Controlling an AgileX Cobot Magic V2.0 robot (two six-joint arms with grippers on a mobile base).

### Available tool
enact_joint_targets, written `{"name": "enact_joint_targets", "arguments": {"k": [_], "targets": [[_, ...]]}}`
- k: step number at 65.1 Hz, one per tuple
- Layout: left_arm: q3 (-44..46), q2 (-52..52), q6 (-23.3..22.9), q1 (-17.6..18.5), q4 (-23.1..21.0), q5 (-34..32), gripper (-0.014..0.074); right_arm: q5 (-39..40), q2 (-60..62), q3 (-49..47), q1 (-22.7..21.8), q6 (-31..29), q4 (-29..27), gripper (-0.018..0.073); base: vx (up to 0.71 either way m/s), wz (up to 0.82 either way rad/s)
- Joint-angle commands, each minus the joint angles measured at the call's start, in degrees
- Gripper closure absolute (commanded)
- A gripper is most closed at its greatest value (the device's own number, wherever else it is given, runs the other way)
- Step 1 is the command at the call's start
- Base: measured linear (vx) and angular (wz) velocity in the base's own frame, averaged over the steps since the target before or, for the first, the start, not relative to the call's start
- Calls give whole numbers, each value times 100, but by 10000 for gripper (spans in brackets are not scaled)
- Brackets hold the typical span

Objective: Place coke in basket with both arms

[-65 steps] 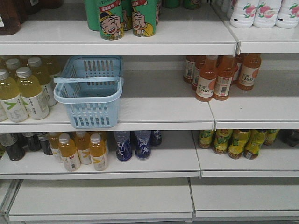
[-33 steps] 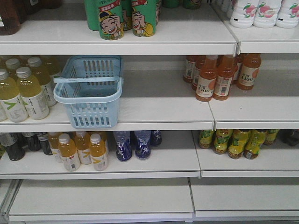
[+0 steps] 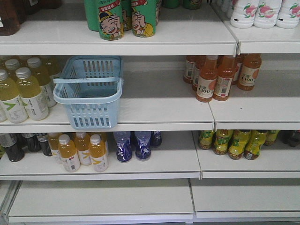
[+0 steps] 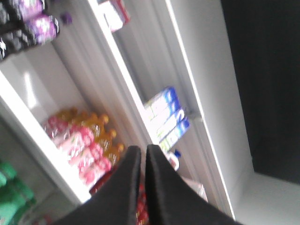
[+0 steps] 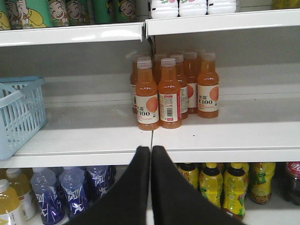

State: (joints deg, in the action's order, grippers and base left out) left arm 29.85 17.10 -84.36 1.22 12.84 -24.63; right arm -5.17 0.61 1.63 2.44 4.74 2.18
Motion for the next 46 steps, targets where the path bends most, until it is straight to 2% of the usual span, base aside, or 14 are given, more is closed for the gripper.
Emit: {"name": "enact_joint_targets", "arguments": {"k": [1,7,11,20,29,35,42,46], "targets": [[154,840,-967,-13,945,-835,496,423,75,40,-11,-46,22,564,0,0],[154,1641,-1543,-13,1458,-1181,403,414,75,40,-11,-46,22,564,0,0],[154,2175,-1762,-13,1580,-1412,326,414,75,40,-11,-46,22,564,0,0],[154,3262,-1897,-13,1531,-2178,176,414,75,40,-11,-46,22,564,0,0],[154,4330,-1914,-13,1555,-2535,111,414,75,40,-11,-46,22,564,0,0],[154,5035,-1921,-13,1325,-2814,111,414,75,40,-11,-46,22,564,0,0],[159,5995,-1916,-13,721,-3636,111,414,75,40,-11,-46,22,564,0,0],[213,6574,-1916,-13,515,-4055,111,414,75,40,-11,-46,22,564,0,0]]}}
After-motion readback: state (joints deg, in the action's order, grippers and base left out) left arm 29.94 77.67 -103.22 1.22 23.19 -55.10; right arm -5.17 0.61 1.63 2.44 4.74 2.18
